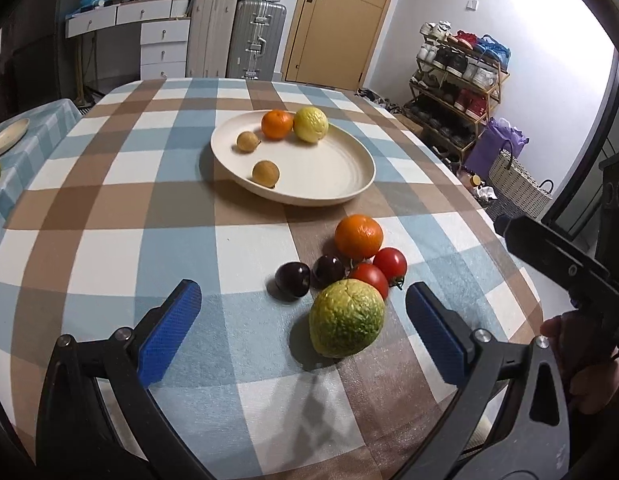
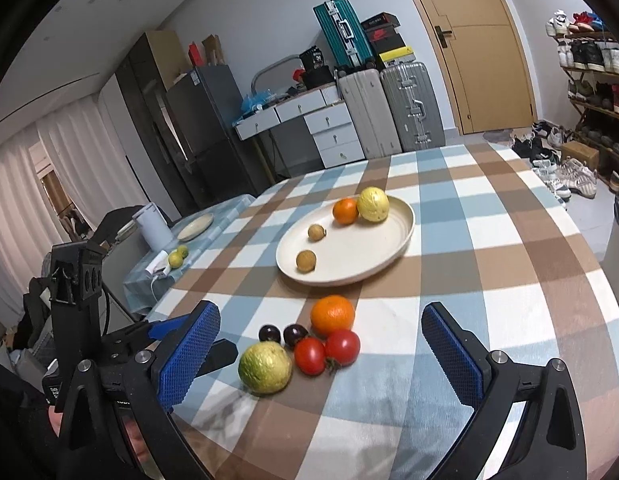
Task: Organize fruits
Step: 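Withdraw both grippers from the plate back toward the remaining fruits, then grasp the green pomelo with the left gripper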
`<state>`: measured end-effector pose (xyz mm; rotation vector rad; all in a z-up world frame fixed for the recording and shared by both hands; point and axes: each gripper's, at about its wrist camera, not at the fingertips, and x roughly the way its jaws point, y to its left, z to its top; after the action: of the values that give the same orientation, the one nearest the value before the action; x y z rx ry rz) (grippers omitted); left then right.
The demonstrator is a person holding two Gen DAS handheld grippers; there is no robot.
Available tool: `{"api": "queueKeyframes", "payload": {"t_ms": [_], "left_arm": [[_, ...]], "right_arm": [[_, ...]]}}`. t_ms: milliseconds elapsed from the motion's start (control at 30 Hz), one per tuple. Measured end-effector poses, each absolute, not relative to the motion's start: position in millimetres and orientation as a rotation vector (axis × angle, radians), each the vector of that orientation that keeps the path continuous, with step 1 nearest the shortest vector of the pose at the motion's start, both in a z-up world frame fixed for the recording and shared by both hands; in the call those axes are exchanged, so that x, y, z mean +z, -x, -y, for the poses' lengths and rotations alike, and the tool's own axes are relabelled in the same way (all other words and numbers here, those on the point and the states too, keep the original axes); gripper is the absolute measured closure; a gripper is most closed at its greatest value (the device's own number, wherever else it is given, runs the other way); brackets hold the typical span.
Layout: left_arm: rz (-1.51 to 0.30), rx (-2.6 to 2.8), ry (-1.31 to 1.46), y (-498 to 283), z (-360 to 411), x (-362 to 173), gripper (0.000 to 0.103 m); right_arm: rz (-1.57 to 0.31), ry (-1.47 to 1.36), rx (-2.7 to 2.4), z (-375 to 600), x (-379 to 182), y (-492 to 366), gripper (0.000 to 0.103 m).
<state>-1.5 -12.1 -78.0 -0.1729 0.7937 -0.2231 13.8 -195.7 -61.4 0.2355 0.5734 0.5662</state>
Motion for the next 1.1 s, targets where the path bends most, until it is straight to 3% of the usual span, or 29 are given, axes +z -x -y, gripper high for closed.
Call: {"api": "queueKeyframes", "payload": {"t_ms": [433,633,733,833,900,1100], "left_arm": [[-0.819,-0.296,0.213,-11,18,-90,0.002],[-0.832,-0.323,0.231,-16,19,-95,0.015],[-0.853,-0.346,0.246,-18,19,-100,0.026],[-0.867,-0.366,0.253,-20,20,-105,0.039],[-0.881,-0.394,0.262,-21,21,-108,0.058],[-0.879,-0.426,0.293,-19,19,-110,0.059]], "right_arm": [[-0.615,-0.238,0.562,195,-75,-18,0.0],[-0.62,-0.246,0.557,198,-76,-19,0.0],[-0.622,-0.253,0.555,199,-77,-20,0.0],[-0.626,-0.256,0.554,200,-79,-21,0.0],[-0.627,-0.255,0.553,200,-79,-20,0.0],[-0.633,-0.26,0.55,200,-81,-20,0.0]]}}
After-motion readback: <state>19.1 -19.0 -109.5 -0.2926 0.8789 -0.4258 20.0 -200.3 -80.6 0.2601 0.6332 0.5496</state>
